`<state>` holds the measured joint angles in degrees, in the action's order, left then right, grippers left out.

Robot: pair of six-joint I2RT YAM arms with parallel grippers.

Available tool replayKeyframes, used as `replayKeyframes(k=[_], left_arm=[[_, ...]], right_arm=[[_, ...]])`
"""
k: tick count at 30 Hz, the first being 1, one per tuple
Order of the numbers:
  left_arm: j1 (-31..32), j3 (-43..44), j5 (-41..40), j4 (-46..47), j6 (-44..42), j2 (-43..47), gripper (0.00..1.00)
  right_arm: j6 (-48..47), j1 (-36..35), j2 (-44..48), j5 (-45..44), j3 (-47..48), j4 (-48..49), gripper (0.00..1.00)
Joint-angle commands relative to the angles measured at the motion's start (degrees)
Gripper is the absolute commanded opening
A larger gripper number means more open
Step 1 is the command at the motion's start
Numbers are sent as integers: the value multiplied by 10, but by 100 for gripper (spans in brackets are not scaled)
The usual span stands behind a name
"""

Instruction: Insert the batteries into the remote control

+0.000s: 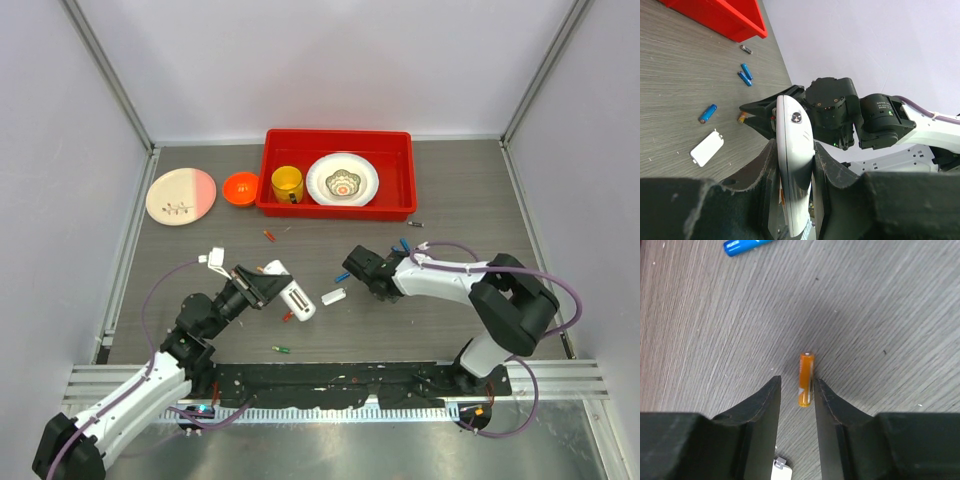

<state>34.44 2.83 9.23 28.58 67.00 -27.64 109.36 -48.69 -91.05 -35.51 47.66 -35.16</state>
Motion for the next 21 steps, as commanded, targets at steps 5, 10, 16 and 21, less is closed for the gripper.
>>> replayKeyframes(k=[5,10,16,21], left_arm=[[1,-21,22,46,-14,-21,0],[1,-21,29,52,-16,-24,0],[2,-21,34,56,-21,-43,0],[2,-18,45,69,-22,-66,0]], right_arm=[[-323,-5,96,-47,-11,104,54],[-724,7,191,88,-75,245,61],[-850,19,134,143,-42,151,84],[-893,22,105,165,-26,181,85]])
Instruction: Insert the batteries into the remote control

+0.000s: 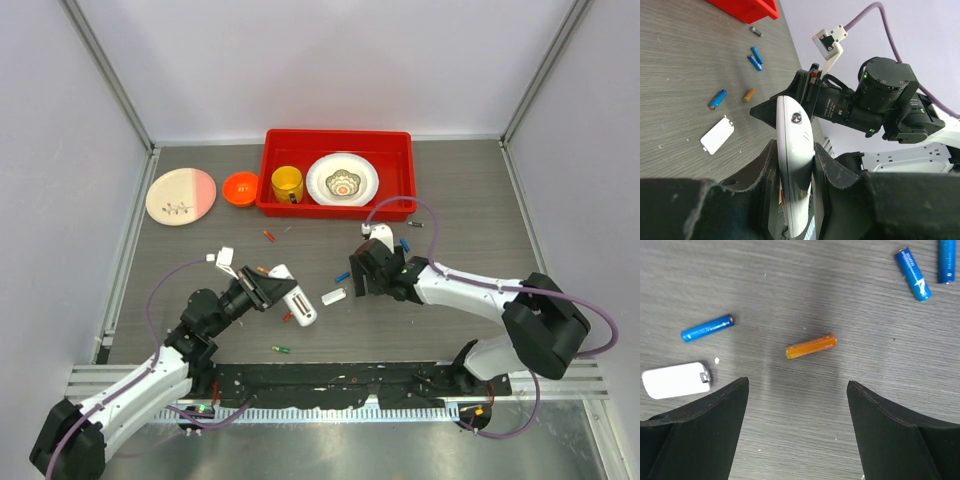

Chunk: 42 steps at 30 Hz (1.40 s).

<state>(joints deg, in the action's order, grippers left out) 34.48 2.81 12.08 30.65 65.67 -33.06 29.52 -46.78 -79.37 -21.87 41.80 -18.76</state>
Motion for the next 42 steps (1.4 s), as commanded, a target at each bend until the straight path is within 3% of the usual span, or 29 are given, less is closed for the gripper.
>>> replayKeyframes(k=[1,6,15,29,42], left_arm=[[1,-17,17,49,-9,-20,0],[2,-8,24,51,-9,-27,0],[2,-11,22,49,-15,-16,0],[2,-12,17,53,-19,-34,0],[3,-13,15,54,-19,-38,0]], right_arm=[[-101,5,-18,32,43,20,85],[-124,30,-56,41,65,22,84],[-142,97,-39,124,37,42,77],[-157,100,-62,143,24,54,76],[-159,101,-83,147,38,41,68]])
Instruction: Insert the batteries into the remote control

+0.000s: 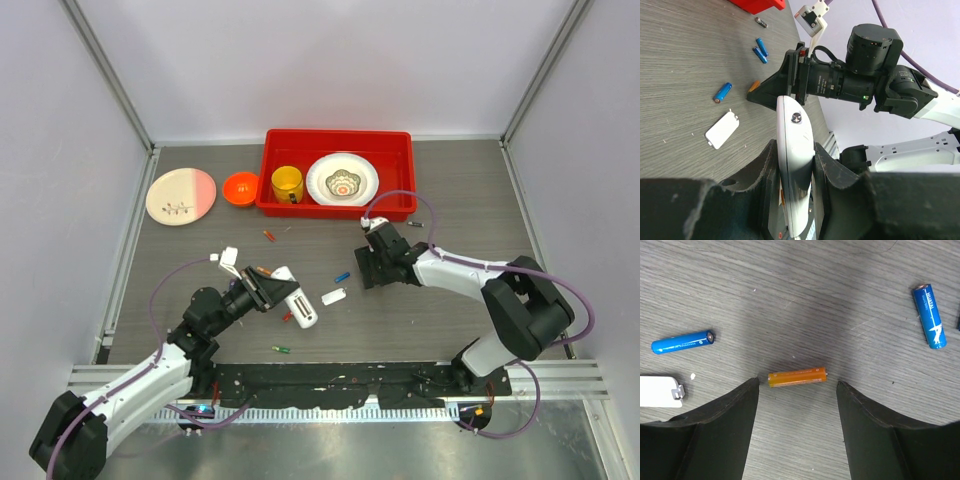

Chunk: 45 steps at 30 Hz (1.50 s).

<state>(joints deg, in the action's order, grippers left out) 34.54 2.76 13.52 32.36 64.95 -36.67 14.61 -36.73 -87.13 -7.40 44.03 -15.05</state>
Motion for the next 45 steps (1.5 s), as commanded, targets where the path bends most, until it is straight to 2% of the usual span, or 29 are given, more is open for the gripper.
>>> replayKeyframes(k=[1,8,19,31,33,35,36,37,39,41,42,45], left_arm=[[3,-13,0,36,-11,-1,0],[3,-16,1,37,-10,3,0],[3,-20,-2,35,-9,4,0],[3,-23,-2,37,-7,8,0],[3,-24,-5,33,-6,14,0],[3,-24,-9,28,-6,19,0],[3,-25,-10,25,-6,19,1],[3,-24,-10,25,-6,20,0],[3,-23,-14,25,-7,18,0],[3,-22,-16,28,-8,11,0],[3,-21,-18,32,-9,7,0],[3,-16,-19,38,-13,-4,0]], right_arm=[[-9,3,-7,3,17,4,68],[-10,5,-13,8,19,2,63],[-14,6,-28,12,26,1,61],[19,5,-8,13,17,7,39],[59,5,10,7,-3,20,35],[102,6,44,-18,-29,44,24],[163,5,54,-28,-37,51,19],[196,4,65,-41,-42,54,8],[318,0,89,-75,-63,56,1],[399,-11,109,-106,-84,59,1],[468,-30,114,-116,-90,63,1],[551,-53,109,-141,-96,60,1]])
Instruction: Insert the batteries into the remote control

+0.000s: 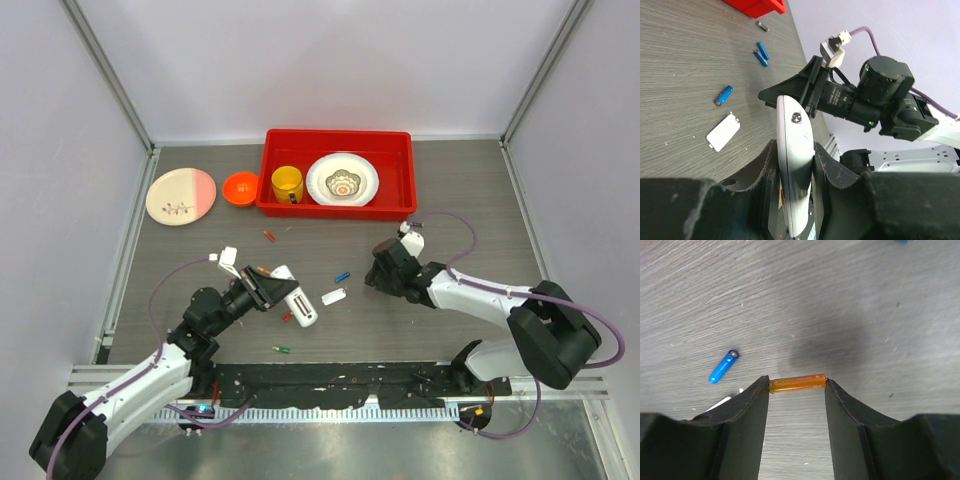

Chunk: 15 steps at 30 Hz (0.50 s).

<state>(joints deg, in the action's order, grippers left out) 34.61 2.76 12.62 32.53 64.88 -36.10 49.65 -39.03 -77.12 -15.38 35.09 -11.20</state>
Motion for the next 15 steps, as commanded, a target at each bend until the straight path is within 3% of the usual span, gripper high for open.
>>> replayKeyframes(k=[1,9,15], left_arm=[[3,-14,-12,34,-17,-9,0],[3,-3,-18,31,-18,-11,0],[3,-7,-20,29,-17,-4,0]], right_arm=[[240,-46,1,-73,-3,3,1],[500,-79,-81,-166,81,-249,1],[525,-81,-123,-165,122,-294,2]])
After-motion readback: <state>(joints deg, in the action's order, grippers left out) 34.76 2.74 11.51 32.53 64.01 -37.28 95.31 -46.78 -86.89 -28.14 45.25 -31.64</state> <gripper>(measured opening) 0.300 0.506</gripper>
